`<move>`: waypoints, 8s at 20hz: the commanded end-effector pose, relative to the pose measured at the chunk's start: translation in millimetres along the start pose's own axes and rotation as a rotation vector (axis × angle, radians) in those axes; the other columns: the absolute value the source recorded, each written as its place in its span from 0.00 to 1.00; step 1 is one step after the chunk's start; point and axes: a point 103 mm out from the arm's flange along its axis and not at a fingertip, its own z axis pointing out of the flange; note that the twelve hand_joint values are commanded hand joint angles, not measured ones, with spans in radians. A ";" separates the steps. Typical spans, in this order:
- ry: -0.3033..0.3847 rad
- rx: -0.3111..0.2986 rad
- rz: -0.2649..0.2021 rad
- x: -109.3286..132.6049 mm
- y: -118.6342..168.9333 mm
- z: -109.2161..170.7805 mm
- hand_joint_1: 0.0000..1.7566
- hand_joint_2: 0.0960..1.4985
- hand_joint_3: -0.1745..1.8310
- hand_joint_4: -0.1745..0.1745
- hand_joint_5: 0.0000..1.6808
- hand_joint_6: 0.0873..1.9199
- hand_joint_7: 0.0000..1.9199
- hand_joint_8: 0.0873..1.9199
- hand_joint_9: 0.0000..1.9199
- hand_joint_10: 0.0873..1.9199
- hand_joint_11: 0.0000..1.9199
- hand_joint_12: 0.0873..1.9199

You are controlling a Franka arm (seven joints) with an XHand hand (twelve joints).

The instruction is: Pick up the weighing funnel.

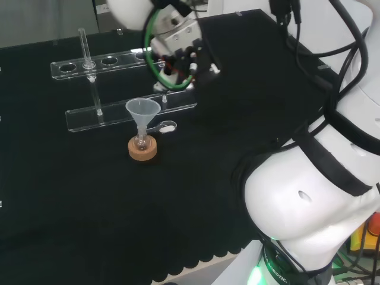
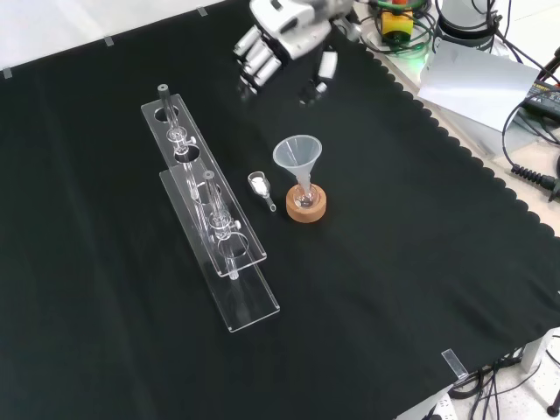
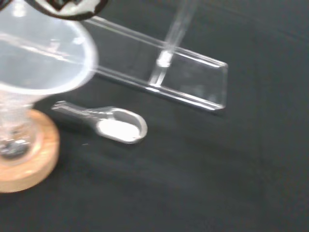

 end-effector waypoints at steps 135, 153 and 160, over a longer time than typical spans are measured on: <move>0.209 0.113 -0.160 35.0 111.9 202.2 0.51 0.38 0.44 0.39 0.41 0.39 0.25 0.33 0.37 0.26 0.23 0.67; 0.173 0.117 -0.146 26.1 109.8 193.1 0.61 0.46 0.41 1.00 0.65 0.49 0.32 0.30 0.41 0.23 0.26 0.65; 0.166 0.101 -0.114 2.6 102.4 180.1 0.61 0.43 0.45 1.00 0.65 0.50 0.32 0.30 0.42 0.22 0.27 0.65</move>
